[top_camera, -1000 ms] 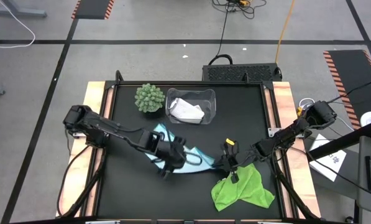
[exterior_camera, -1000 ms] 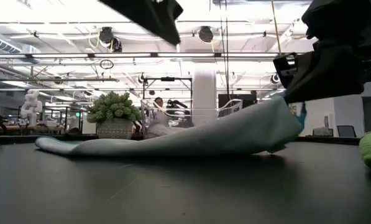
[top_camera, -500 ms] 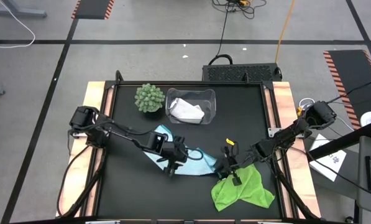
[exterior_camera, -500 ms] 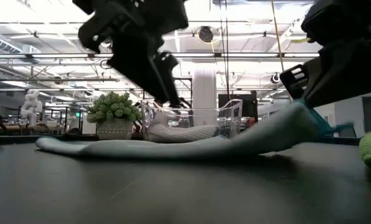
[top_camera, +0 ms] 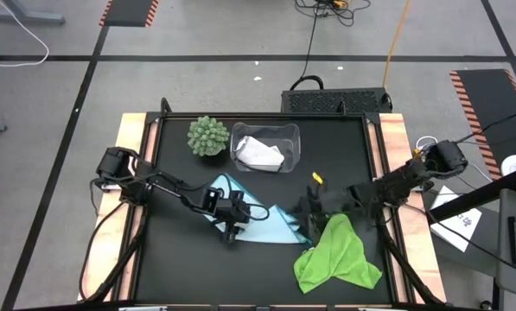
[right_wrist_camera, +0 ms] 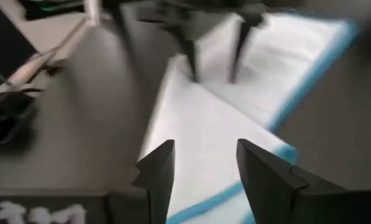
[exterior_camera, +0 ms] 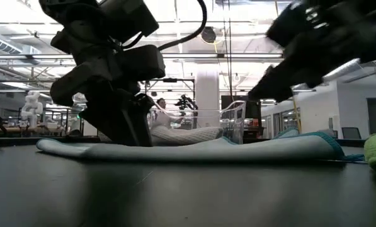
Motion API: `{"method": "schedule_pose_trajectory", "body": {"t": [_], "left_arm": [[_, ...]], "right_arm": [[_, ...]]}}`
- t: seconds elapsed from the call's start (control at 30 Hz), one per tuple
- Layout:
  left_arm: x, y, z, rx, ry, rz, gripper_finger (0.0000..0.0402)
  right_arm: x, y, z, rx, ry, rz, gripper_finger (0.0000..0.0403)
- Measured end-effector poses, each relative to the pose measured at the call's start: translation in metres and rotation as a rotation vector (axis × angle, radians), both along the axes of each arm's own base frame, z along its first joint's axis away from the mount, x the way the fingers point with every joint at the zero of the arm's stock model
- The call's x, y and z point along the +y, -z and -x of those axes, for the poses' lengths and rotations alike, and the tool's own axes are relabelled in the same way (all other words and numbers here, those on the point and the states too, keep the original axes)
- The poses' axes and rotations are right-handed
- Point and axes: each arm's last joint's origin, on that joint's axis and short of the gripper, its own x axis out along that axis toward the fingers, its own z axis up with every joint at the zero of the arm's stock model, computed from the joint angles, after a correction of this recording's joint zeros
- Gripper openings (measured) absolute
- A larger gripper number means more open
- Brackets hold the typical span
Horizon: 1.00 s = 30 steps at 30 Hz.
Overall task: Fold microfiber towels
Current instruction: Fold the blue towel
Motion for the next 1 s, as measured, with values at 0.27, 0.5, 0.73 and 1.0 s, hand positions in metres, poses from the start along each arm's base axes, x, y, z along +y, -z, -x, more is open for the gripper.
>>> {"method": "schedule_pose_trajectory", "body": {"t": [0.27, 0.5, 0.73, 1.0], "left_arm": [[0.001, 0.0, 0.0, -0.021, 0.035, -0.044, 0.0225], [0.001, 0.0, -0.001, -0.037, 0.079, -0.077, 0.0225], [0.002, 0.004, 0.002, -0.053, 0.093, -0.086, 0.0225], [0.002, 0.004, 0.003, -0.05, 0.092, -0.087, 0.0225]], "right_arm": [[-0.053, 0.007, -0.014, 0.138, 0.131, -0.122, 0.0165], [-0.06, 0.016, -0.028, 0.213, 0.121, -0.286, 0.0165], [-0.052, 0.029, -0.047, 0.284, 0.107, -0.36, 0.0164], [-0.052, 0.036, -0.063, 0.329, 0.103, -0.352, 0.0164]]}}
